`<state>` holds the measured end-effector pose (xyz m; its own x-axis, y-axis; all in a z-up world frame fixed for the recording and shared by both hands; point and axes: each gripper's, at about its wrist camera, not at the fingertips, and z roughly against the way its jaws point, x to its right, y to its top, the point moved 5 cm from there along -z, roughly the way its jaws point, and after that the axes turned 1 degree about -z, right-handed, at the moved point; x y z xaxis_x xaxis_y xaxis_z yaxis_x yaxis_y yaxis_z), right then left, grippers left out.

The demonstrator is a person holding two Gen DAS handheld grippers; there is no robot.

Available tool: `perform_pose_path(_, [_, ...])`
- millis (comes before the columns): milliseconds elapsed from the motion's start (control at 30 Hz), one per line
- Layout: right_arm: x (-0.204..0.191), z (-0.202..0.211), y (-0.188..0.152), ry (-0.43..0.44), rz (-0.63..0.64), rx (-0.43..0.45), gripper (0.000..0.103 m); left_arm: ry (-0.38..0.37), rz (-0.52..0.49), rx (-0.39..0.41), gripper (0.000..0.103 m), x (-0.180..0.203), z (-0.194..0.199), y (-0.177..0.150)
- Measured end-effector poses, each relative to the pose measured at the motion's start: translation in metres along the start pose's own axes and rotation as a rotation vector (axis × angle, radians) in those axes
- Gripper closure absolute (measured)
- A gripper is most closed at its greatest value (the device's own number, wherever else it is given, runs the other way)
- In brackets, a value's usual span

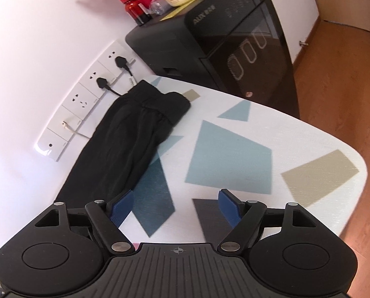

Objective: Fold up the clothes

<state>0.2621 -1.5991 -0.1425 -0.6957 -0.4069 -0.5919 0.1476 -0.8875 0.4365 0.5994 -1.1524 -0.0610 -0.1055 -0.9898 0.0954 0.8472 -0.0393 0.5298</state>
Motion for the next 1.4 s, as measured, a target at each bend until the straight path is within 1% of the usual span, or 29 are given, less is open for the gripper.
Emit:
perform_pose_path(67, [0.004,0.002,-0.001,-0.013,0.016,-0.003,0.019,0.003,-0.005,0.002,0.000,0.004,0.003,-0.004])
perform_pose_path(133, [0.006,0.003,-0.002,-0.028,0.045,-0.009,0.017,0.008,-0.015,-0.002,0.000,0.007,0.004,-0.008])
perform_pose_path(167, [0.005,0.002,-0.004,-0.038,0.069,-0.016,0.014,0.011,-0.016,-0.007,0.000,0.008,0.005,-0.010])
perform_pose_path(200, [0.004,0.002,-0.005,-0.048,0.094,-0.022,0.009,0.014,-0.015,-0.012,0.000,0.007,0.005,-0.012])
perform_pose_path(267, [0.000,0.000,-0.009,-0.066,0.156,-0.034,0.006,0.019,-0.006,-0.023,0.000,0.006,0.006,-0.016])
perform_pose_path(367, [-0.012,-0.002,-0.015,-0.079,0.250,-0.047,0.005,0.027,0.013,-0.044,0.000,-0.001,0.005,-0.023])
perform_pose_path(533, [-0.032,-0.004,-0.024,-0.056,0.334,-0.060,0.003,0.050,0.053,-0.070,0.000,-0.015,0.003,-0.031])
perform_pose_path(600, [-0.038,-0.004,-0.027,-0.050,0.357,-0.062,0.001,0.055,0.068,-0.074,0.000,-0.021,0.003,-0.033])
perform_pose_path(833, [-0.053,-0.008,-0.034,-0.055,0.419,-0.070,0.001,0.069,0.084,-0.071,0.000,-0.033,0.006,-0.039])
perform_pose_path(1000, [-0.062,-0.009,-0.040,-0.068,0.498,-0.066,0.001,0.082,0.100,-0.074,0.000,-0.040,0.009,-0.044])
perform_pose_path(1267, [-0.066,-0.015,-0.049,-0.057,0.528,-0.107,0.001,0.120,0.110,-0.087,0.000,-0.053,0.012,-0.056])
perform_pose_path(1400, [-0.068,-0.018,-0.055,-0.060,0.541,-0.124,0.001,0.124,0.122,-0.104,0.000,-0.060,0.011,-0.059])
